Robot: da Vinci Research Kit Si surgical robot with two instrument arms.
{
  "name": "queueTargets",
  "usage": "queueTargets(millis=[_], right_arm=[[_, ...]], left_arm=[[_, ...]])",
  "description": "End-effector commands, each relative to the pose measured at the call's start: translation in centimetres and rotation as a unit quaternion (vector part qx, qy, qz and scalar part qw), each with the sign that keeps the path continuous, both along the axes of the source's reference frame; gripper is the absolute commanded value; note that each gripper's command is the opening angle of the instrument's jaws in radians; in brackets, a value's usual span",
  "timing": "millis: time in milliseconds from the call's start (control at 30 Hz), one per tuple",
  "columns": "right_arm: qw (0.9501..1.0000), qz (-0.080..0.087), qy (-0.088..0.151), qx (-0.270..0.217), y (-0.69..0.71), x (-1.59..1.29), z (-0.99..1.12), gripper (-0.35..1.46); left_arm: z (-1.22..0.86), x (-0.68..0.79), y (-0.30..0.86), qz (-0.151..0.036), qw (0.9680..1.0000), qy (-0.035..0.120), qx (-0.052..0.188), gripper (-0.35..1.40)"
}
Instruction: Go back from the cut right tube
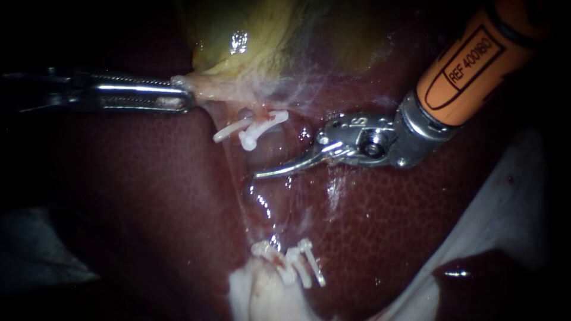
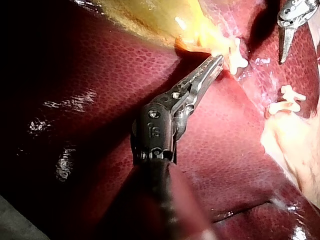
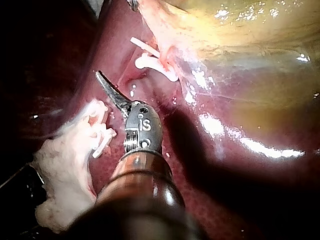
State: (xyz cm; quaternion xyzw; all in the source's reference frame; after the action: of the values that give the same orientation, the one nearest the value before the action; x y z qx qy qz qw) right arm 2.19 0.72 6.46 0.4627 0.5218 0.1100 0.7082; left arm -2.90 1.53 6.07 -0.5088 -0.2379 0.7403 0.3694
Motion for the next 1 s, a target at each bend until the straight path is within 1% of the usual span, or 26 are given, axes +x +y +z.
queueTargets(millis=[33, 67, 100, 133, 167, 200, 267, 367, 467, 533, 600, 633, 700, 767, 800, 833, 867, 900, 933, 1000], right_arm=[[1.0000, -0.002, 0.001, 0.000, 0.00, 0.00, 0.01, -0.35], [1.0000, -0.003, 0.002, -0.001, -0.01, 0.00, 0.02, -0.35], [1.0000, -0.003, 0.002, -0.001, -0.02, 0.01, 0.03, 0.07], [1.0000, -0.002, 0.002, -0.002, -0.03, 0.02, 0.04, 0.44], [1.0000, 0.002, -0.001, -0.004, -0.04, 0.03, 0.04, 0.74], [1.0000, 0.007, -0.002, -0.006, -0.06, 0.04, 0.05, 0.98], [0.9999, 0.013, -0.005, -0.008, -0.06, 0.04, 0.06, 1.14], [0.9998, 0.017, -0.004, -0.008, -0.07, 0.04, 0.06, 1.26], [0.9994, 0.029, -0.011, -0.014, -0.08, 0.02, 0.08, 1.31], [0.9986, 0.045, -0.020, -0.020, -0.10, -0.01, 0.12, 1.36], [0.9966, 0.063, -0.041, -0.034, -0.13, -0.04, 0.16, 1.43], [0.9955, 0.068, -0.052, -0.040, -0.15, -0.05, 0.18, 1.43], [0.9927, 0.073, -0.080, -0.054, -0.19, -0.10, 0.21, 1.43], [0.9869, 0.074, -0.104, -0.099, -0.24, -0.17, 0.23, 1.43], [0.9832, 0.075, -0.118, -0.117, -0.26, -0.21, 0.22, 1.43], [0.9772, 0.079, -0.136, -0.143, -0.27, -0.26, 0.20, 1.43], [0.9726, 0.081, -0.147, -0.161, -0.27, -0.30, 0.17, 1.43], [0.9695, 0.081, -0.155, -0.172, -0.28, -0.35, 0.14, 1.43], [0.9646, 0.081, -0.164, -0.190, -0.29, -0.41, 0.10, 1.43], [0.9570, 0.081, -0.177, -0.215, -0.31, -0.51, 0.03, 1.43]], left_arm=[[0.00, 0.00, 0.00, 0.000, 1.0000, 0.000, 0.000, -0.35], [0.00, 0.00, 0.00, 0.000, 1.0000, 0.000, 0.000, -0.35], [0.00, 0.00, 0.00, 0.000, 1.0000, 0.000, 0.000, -0.35], [0.00, 0.00, 0.00, 0.000, 1.0000, 0.000, 0.000, -0.35], [0.00, 0.00, 0.00, 0.000, 1.0000, 0.000, 0.000, -0.35], [0.01, 0.01, 0.00, 0.000, 1.0000, 0.000, 0.000, -0.35], [0.01, 0.01, 0.00, 0.000, 1.0000, 0.000, 0.000, -0.35], [0.01, 0.02, 0.00, 0.001, 1.0000, 0.000, 0.000, -0.35], [0.02, 0.03, 0.01, 0.001, 1.0000, -0.001, 0.000, -0.35], [0.02, 0.03, 0.01, 0.001, 1.0000, -0.001, 0.000, -0.35], [0.03, 0.03, 0.01, 0.001, 1.0000, -0.001, 0.000, -0.35], [0.03, 0.03, 0.01, 0.001, 1.0000, -0.001, 0.000, -0.35], [0.03, 0.03, 0.01, 0.001, 1.0000, -0.001, 0.000, -0.35], [0.03, 0.03, 0.01, 0.001, 1.0000, -0.001, 0.000, -0.35], [0.03, 0.03, 0.01, 0.001, 1.0000, -0.001, 0.000, -0.35], [0.04, 0.04, 0.01, 0.001, 1.0000, -0.001, 0.000, -0.35], [0.04, 0.04, 0.01, 0.001, 1.0000, -0.001, 0.000, -0.35], [0.04, 0.04, 0.00, 0.001, 1.0000, -0.001, 0.000, -0.35], [0.04, 0.04, 0.01, 0.001, 1.0000, -0.001, 0.000, -0.35], [0.04, 0.04, 0.01, 0.001, 1.0000, -0.001, 0.000, -0.35]])
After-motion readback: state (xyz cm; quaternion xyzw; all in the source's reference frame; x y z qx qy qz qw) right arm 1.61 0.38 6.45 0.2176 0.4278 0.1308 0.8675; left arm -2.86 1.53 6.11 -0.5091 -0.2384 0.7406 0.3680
